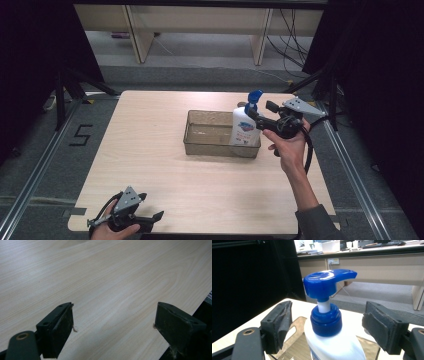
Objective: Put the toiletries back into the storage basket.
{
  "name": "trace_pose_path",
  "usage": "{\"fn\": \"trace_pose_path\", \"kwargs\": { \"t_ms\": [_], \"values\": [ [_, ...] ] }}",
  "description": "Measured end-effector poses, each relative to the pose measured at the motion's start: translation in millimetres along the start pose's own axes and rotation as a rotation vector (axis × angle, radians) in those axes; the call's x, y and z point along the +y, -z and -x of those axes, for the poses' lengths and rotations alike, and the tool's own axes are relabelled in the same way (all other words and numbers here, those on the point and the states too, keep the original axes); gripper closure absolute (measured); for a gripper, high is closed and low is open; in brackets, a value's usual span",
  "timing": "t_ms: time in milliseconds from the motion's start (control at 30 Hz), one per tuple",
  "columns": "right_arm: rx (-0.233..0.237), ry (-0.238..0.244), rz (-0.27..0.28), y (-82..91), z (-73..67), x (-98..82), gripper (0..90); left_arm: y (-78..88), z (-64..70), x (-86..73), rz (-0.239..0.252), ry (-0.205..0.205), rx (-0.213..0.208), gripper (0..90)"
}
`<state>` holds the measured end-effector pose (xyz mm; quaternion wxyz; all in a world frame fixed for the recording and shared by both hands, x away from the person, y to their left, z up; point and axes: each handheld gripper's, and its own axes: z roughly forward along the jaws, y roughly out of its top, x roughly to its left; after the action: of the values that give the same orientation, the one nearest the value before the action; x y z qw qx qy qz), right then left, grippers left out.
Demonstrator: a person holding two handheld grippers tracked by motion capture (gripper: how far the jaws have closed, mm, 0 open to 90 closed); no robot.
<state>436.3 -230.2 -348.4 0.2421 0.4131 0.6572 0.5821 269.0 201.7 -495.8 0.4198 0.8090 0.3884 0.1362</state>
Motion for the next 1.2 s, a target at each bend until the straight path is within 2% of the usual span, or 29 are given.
{"fn": "trace_pose_path", "kwargs": {
  "t_ms": [33, 100, 133, 167, 233, 300, 333, 400, 433, 533, 567, 633, 667, 733, 767, 800, 933, 967, 1033, 1200],
  "values": [
    [0.002, 0.004, 0.0, 0.4, 0.4, -0.3, 23.6, 1.3, -1.6, 0.3, -0.019, -0.021, 0.001, 14.9],
    [-0.001, -0.009, -0.015, 1.9, -0.5, -1.1, 23.7, 0.3, -0.5, 0.0, -0.005, -0.006, 0.0, 14.9],
    [0.003, -0.013, -0.004, 1.7, -0.2, -2.2, 23.7, 1.1, -1.4, 0.2, -0.017, -0.019, 0.001, 14.9],
    [-0.003, -0.007, -0.004, 2.1, 0.1, -2.9, 23.7, -0.2, 0.0, 0.0, 0.0, 0.0, 0.0, 14.9],
    [-0.001, -0.008, -0.004, 3.7, -0.5, -3.9, 23.7, -0.2, 0.1, 0.0, 0.0, 0.0, 0.0, 14.9],
    [-0.008, 0.006, 0.002, 4.7, -0.6, -4.9, 23.7, -0.1, 0.0, 0.0, -0.001, 0.0, 0.0, 14.9],
    [0.0, -0.022, -0.009, 6.3, -3.0, -5.4, 23.7, -0.1, 0.0, 0.0, -0.001, 0.0, 0.0, 14.9],
    [0.002, 0.002, 0.0, 6.6, -2.0, -5.9, 23.7, -0.1, 0.1, 0.0, -0.001, 0.0, 0.0, 14.9],
    [0.005, -0.01, 0.005, 6.5, -3.1, -6.3, 23.7, -0.1, 0.1, 0.0, -0.001, 0.001, 0.0, 14.9],
    [-0.006, 0.003, -0.005, 10.1, -4.4, -6.6, 23.7, 0.1, 0.0, 0.0, -0.001, 0.0, 0.0, 14.9],
    [-0.01, -0.002, -0.009, 11.1, -5.0, -7.2, 23.6, 1.4, -1.4, 0.3, -0.017, -0.02, 0.002, 14.9],
    [-0.007, 0.002, 0.011, 12.4, -5.7, -8.9, 23.5, 1.2, -1.4, 0.3, -0.016, -0.018, 0.002, 14.9],
    [0.0, -0.005, 0.005, 13.3, -6.2, -9.6, 23.5, 0.0, 0.0, 0.0, -0.001, 0.0, 0.0, 14.9],
    [-0.018, -0.001, -0.004, 15.7, -6.2, -10.8, 23.4, 0.1, 0.1, 0.0, -0.001, -0.001, 0.0, 14.9],
    [-0.01, -0.003, 0.007, 16.5, -5.9, -11.7, 23.4, 0.1, 0.0, 0.0, 0.0, 0.0, 0.001, 14.9],
    [-0.006, -0.008, 0.007, 17.8, -5.9, -12.4, 23.4, 1.3, -1.6, 0.3, -0.019, -0.021, 0.002, 14.9],
    [-0.006, -0.012, 0.008, 20.5, -4.7, -16.2, 23.2, 0.6, -1.5, -0.1, -0.011, -0.017, 0.002, 14.9],
    [-0.007, -0.027, 0.006, 21.4, -5.9, -16.8, 23.2, 0.3, -1.3, -0.1, -0.008, -0.016, 0.005, 14.9],
    [-0.004, -0.02, -0.006, 22.7, -4.5, -16.9, 23.1, 0.9, -1.5, 0.1, -0.013, -0.019, 0.004, 14.9],
    [0.002, -0.015, 0.007, 24.4, -5.7, -18.4, 22.6, 0.0, -1.4, 0.0, 0.002, -0.018, 0.007, 14.9]
  ]
}}
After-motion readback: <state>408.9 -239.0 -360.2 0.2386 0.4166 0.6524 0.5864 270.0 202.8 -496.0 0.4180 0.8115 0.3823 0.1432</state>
